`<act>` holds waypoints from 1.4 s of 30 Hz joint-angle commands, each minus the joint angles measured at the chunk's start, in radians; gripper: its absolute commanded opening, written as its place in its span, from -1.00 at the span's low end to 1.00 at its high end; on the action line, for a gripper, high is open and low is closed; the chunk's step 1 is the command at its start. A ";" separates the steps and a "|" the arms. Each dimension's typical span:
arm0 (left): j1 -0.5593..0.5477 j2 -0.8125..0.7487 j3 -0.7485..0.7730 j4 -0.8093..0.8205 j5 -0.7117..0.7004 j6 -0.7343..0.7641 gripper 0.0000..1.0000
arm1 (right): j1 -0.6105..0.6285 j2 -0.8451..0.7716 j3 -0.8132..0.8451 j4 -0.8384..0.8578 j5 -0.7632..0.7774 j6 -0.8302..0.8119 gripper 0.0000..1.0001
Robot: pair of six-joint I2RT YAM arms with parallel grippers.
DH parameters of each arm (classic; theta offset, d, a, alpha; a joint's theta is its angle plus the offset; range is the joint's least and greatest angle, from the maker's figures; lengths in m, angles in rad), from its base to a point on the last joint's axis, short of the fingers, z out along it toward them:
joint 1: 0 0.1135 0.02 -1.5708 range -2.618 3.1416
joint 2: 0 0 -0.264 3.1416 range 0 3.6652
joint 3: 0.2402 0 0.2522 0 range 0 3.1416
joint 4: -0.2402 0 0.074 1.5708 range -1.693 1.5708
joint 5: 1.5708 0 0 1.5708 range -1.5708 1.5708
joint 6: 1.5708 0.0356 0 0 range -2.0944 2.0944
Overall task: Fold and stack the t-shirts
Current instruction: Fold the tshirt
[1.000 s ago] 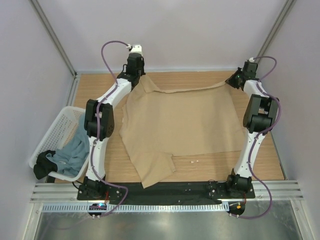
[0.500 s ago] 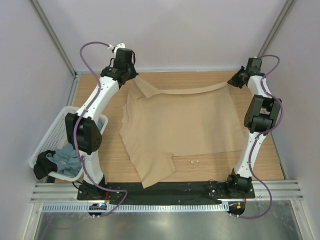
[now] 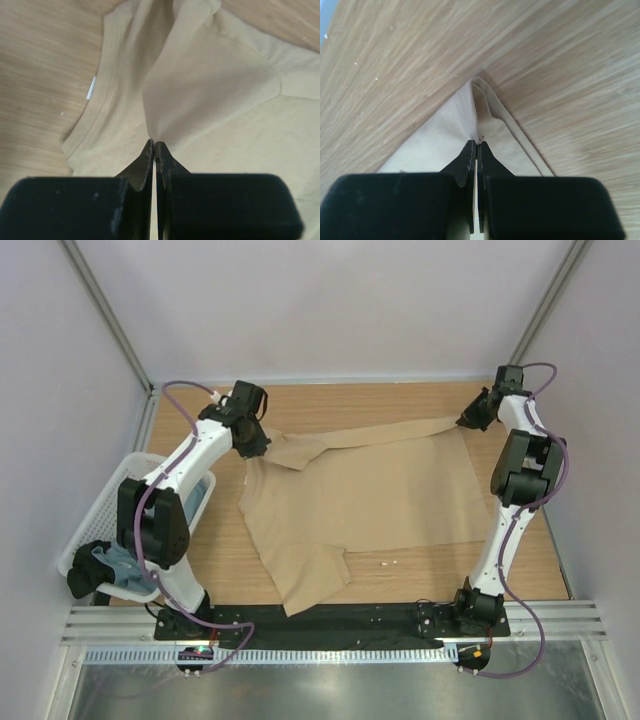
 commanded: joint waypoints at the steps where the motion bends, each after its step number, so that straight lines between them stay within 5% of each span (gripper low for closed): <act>1: 0.000 -0.121 -0.041 -0.020 0.002 -0.047 -1.00 | -0.006 -0.084 -0.009 -0.021 0.009 -0.024 -0.98; 42: 0.021 -0.253 -0.237 -0.037 0.137 -0.094 -1.00 | -0.007 -0.191 -0.149 -0.112 0.130 -0.083 -0.97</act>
